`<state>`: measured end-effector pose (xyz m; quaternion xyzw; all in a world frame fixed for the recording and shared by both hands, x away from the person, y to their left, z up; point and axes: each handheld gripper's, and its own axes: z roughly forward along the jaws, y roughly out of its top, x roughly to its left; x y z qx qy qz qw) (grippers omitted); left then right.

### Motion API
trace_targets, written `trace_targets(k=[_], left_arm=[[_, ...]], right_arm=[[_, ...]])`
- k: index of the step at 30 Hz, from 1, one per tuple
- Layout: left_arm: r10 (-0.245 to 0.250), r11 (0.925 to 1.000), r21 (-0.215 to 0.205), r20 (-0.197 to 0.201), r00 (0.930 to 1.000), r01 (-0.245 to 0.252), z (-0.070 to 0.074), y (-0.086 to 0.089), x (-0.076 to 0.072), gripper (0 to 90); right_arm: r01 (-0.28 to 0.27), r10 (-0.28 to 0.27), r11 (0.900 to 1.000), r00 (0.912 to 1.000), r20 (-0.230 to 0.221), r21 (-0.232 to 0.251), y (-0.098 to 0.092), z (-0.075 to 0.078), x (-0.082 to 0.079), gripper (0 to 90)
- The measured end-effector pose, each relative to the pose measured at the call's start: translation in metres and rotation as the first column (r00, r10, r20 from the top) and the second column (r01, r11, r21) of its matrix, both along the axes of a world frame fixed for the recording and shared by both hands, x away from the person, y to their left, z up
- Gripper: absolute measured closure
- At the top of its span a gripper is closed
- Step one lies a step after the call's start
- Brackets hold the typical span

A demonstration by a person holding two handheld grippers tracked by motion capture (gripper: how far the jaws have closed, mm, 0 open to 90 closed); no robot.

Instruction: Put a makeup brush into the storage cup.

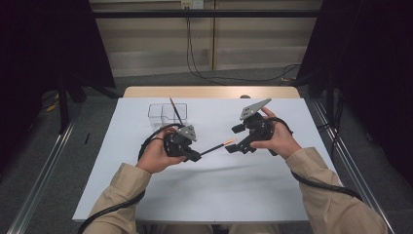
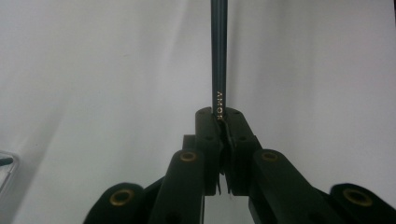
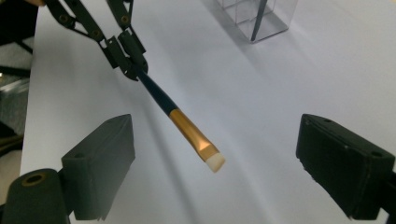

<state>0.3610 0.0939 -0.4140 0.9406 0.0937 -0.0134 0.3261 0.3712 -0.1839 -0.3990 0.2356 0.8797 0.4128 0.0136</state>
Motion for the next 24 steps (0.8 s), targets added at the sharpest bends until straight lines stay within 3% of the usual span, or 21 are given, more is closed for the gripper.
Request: trace_targets(k=[4, 8, 14, 21, 24], left_arm=[[0.013, 0.9997, -0.02, -0.011, 0.9999, -0.013, -0.001, 0.002, 0.0, 86.1], [0.017, 0.9988, -0.045, -0.015, 0.9997, -0.018, -0.002, 0.004, 0.0, 86.1], [0.046, 0.9944, -0.093, -0.032, 0.9984, -0.049, -0.004, 0.009, 0.0, 86.1], [0.081, 0.9821, -0.166, -0.053, 0.9953, -0.089, -0.007, 0.014, -0.001, 86.2], [0.095, 0.9711, -0.213, -0.064, 0.9934, -0.107, -0.009, 0.015, -0.001, 86.2]], right_arm=[[0.009, -0.009, 0.999, 0.9999, 0.007, 0.041, -0.003, -0.003, -0.002, 11.5], [0.029, -0.031, 0.993, 0.9995, 0.012, 0.116, -0.007, -0.004, -0.003, 12.0], [0.044, -0.046, 0.986, 0.9989, 0.008, 0.162, -0.009, -0.007, -0.005, 12.1], [0.044, -0.047, 0.983, 0.9988, 0.012, 0.18, -0.008, -0.007, -0.006, 12.1], [0.045, -0.049, 0.982, 0.9986, 0.018, 0.186, -0.008, -0.006, -0.006, 12.3]])
